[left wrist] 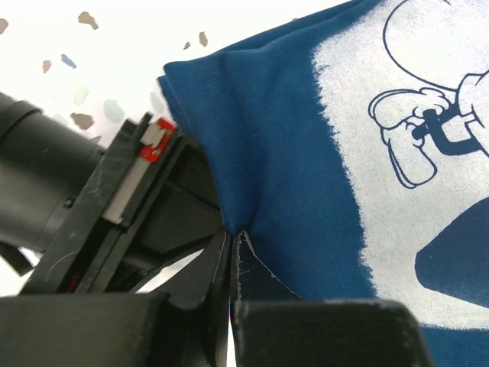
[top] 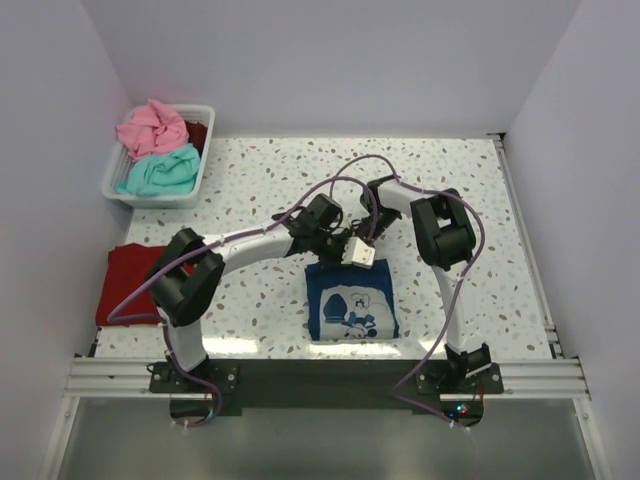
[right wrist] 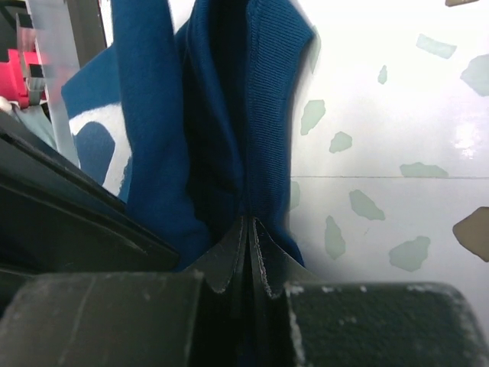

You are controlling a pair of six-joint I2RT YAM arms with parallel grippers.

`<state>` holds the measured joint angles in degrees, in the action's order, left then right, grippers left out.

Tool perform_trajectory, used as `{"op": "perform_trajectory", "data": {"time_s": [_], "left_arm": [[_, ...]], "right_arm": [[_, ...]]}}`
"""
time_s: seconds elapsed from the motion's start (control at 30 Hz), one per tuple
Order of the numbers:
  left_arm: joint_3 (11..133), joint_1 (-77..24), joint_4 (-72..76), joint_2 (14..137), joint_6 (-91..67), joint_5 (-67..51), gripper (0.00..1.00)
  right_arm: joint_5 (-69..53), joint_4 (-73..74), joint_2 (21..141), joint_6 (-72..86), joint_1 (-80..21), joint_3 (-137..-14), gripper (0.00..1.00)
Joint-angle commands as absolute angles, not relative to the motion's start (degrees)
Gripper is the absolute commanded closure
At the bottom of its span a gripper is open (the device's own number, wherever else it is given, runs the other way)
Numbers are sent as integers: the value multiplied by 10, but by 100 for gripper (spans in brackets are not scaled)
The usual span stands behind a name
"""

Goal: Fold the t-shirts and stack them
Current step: Fold the tshirt

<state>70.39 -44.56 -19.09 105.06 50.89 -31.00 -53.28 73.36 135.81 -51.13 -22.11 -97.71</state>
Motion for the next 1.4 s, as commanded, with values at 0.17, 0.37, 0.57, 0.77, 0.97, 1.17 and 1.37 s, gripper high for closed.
{"op": "perform_trajectory", "data": {"time_s": [0.17,0.37,0.57,0.77,0.97,1.17,1.37], "left_arm": [[732,-424,-137,1042,546,-312,100],[715,-429,-120,1028,577,-334,100],[697,-436,-105,1016,592,-337,100],[672,-446,-88,998,631,-338,100],[647,-457,-55,984,658,-334,100],[650,-457,-24,996,666,-321,100],[650,-453,-8,1019,671,-304,100]], "right_arm": [[-515,750,1375,-544,-221,-998,95],[-533,791,1383,-561,-216,-1027,94],[-536,864,1355,-592,-200,-1069,92],[-487,881,1347,-608,-196,-1065,92],[-475,844,1381,-578,-198,-1069,93],[-480,855,1412,-572,-199,-1087,94],[-480,863,1411,-582,-199,-1080,94]]}}
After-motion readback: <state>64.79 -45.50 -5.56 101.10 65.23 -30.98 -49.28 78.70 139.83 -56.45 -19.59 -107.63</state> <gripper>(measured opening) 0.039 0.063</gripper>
